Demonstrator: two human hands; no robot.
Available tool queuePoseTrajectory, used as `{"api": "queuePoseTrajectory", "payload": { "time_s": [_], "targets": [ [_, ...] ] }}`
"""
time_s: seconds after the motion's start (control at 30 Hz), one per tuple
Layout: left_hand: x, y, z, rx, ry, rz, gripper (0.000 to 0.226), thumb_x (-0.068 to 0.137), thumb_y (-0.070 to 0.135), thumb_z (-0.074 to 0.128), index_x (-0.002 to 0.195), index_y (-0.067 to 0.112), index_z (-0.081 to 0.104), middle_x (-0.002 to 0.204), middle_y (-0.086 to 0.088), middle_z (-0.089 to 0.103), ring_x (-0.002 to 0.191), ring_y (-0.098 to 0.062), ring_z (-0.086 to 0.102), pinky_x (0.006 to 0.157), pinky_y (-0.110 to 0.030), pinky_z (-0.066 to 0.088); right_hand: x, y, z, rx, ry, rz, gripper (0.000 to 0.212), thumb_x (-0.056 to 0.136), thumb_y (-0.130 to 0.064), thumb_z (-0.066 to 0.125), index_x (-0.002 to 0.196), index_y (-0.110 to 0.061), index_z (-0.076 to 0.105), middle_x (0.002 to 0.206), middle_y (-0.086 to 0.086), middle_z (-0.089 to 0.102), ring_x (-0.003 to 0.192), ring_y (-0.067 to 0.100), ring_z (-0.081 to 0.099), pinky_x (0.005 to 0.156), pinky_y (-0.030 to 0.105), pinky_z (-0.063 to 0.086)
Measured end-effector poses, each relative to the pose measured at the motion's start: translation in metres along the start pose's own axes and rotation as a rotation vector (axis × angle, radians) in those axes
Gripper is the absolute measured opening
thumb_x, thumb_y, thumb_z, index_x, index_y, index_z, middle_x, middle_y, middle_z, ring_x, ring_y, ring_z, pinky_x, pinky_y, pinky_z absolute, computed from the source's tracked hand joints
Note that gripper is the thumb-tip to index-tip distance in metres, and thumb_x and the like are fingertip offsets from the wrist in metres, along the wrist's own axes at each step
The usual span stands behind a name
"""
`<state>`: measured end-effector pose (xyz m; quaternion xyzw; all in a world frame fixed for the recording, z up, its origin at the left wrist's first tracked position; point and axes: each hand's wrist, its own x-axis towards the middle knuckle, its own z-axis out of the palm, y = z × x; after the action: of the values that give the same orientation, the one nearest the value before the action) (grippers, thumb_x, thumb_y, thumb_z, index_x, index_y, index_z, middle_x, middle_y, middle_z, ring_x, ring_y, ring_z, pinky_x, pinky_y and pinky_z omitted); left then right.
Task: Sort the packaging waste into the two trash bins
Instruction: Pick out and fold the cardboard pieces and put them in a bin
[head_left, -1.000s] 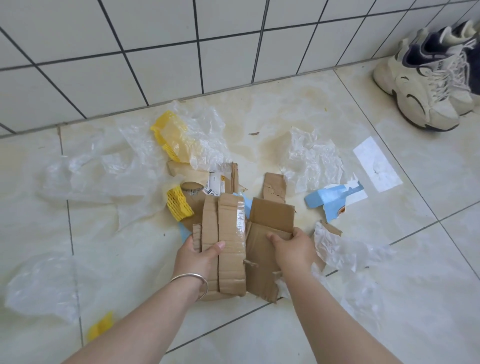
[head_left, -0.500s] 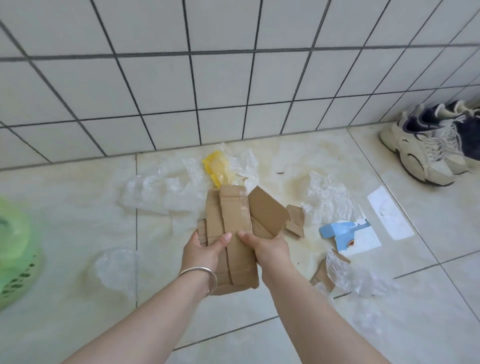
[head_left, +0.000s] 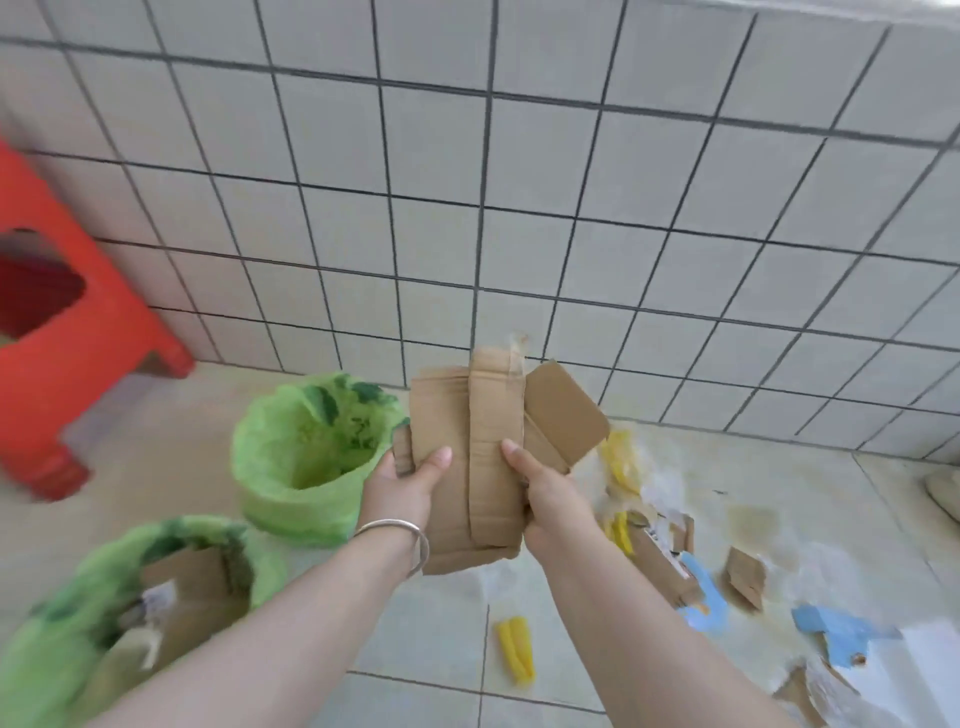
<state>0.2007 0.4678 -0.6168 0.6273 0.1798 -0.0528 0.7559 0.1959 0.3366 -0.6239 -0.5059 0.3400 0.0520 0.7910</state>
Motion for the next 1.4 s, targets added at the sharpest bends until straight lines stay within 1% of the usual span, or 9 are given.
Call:
{"api": "queuePoseTrajectory", "payload": {
  "time_s": [0.1,0.27,0.4,0.57,0.73,0.87,1.1,1.2,1.4],
  "targets": [
    [-0.019,0.038,-0.063,-0.002,0.089,0.074,0.014,0.083,0.012,0.067,0.096,0.015,0.062,0.084,0.0,0.067,0.074,-0.017,0.062,0.069,-0.027,0.052,-0.037,0.009,0.056,-0.041,-0.119,0.016,0.042,0.072,-0.026,0.08,0.108,-0.009,0.065,0.099,0.006,0.072,0.088,0.021,0.068,0.086,0.037,0.054],
    [-0.045,0.077,-0.163,0.156,0.213,0.155,0.012,0.078,0.026,0.073,0.081,0.021,0.062,0.093,-0.003,0.071,0.094,-0.026,0.066,0.094,-0.044,0.051,-0.09,0.033,0.129,-0.098,-0.236,-0.02,0.047,0.071,-0.023,0.08,0.113,-0.009,0.063,0.105,0.005,0.071,0.094,0.022,0.066,0.086,0.037,0.053],
    [-0.05,0.093,-0.226,0.153,0.33,0.173,0.013,0.081,0.022,0.071,0.074,0.025,0.06,0.081,0.006,0.066,0.087,-0.023,0.064,0.086,-0.035,0.051,-0.099,0.055,0.178,-0.132,-0.238,-0.034,0.059,0.065,-0.027,0.084,0.117,-0.009,0.061,0.107,0.007,0.07,0.094,0.026,0.067,0.085,0.041,0.055],
    [-0.026,0.062,-0.293,0.193,0.498,0.123,0.012,0.078,0.02,0.072,0.082,0.022,0.061,0.089,-0.003,0.068,0.086,-0.025,0.064,0.081,-0.034,0.051,-0.087,0.097,0.214,-0.247,-0.17,-0.043,0.056,0.073,-0.022,0.079,0.121,-0.006,0.056,0.113,0.011,0.065,0.101,0.032,0.063,0.09,0.05,0.052],
    [0.006,0.015,-0.32,0.248,0.592,0.061,0.021,0.078,0.014,0.071,0.074,0.02,0.052,0.074,-0.001,0.063,0.076,-0.028,0.059,0.069,-0.032,0.046,-0.06,0.134,0.22,-0.536,-0.126,-0.091,0.036,0.086,-0.017,0.067,0.119,-0.003,0.059,0.108,0.014,0.064,0.094,0.031,0.061,0.088,0.045,0.051],
    [0.028,-0.01,-0.326,0.335,0.573,0.041,0.019,0.081,0.016,0.069,0.09,0.018,0.052,0.087,-0.007,0.066,0.08,-0.027,0.059,0.07,-0.028,0.043,-0.035,0.15,0.228,-0.779,-0.13,-0.192,0.028,0.087,-0.017,0.065,0.113,-0.007,0.062,0.093,0.008,0.064,0.083,0.026,0.058,0.08,0.039,0.052],
    [0.05,-0.043,-0.327,0.476,0.512,0.0,0.021,0.081,0.013,0.069,0.082,0.014,0.047,0.079,-0.011,0.063,0.071,-0.025,0.052,0.056,-0.013,0.037,-0.001,0.171,0.247,-0.928,-0.215,-0.25,0.022,0.088,-0.016,0.063,0.11,-0.012,0.062,0.096,0.005,0.065,0.094,0.027,0.062,0.085,0.039,0.052],
    [0.049,-0.048,-0.319,0.472,0.581,-0.054,0.021,0.083,0.016,0.067,0.086,0.014,0.046,0.08,-0.012,0.06,0.073,-0.026,0.051,0.055,-0.026,0.036,0.004,0.191,0.249,-0.987,-0.209,-0.241,0.024,0.088,-0.019,0.063,0.11,-0.01,0.06,0.099,0.006,0.066,0.091,0.026,0.061,0.081,0.033,0.049],
    [0.032,-0.051,-0.318,0.652,0.562,-0.086,0.016,0.081,0.012,0.065,0.088,0.013,0.05,0.068,-0.006,0.054,0.067,-0.028,0.051,0.061,-0.027,0.038,0.002,0.213,0.248,-1.053,-0.229,-0.218,0.028,0.088,-0.02,0.063,0.112,-0.008,0.056,0.098,0.005,0.063,0.096,0.027,0.06,0.086,0.034,0.048]
  ]
}}
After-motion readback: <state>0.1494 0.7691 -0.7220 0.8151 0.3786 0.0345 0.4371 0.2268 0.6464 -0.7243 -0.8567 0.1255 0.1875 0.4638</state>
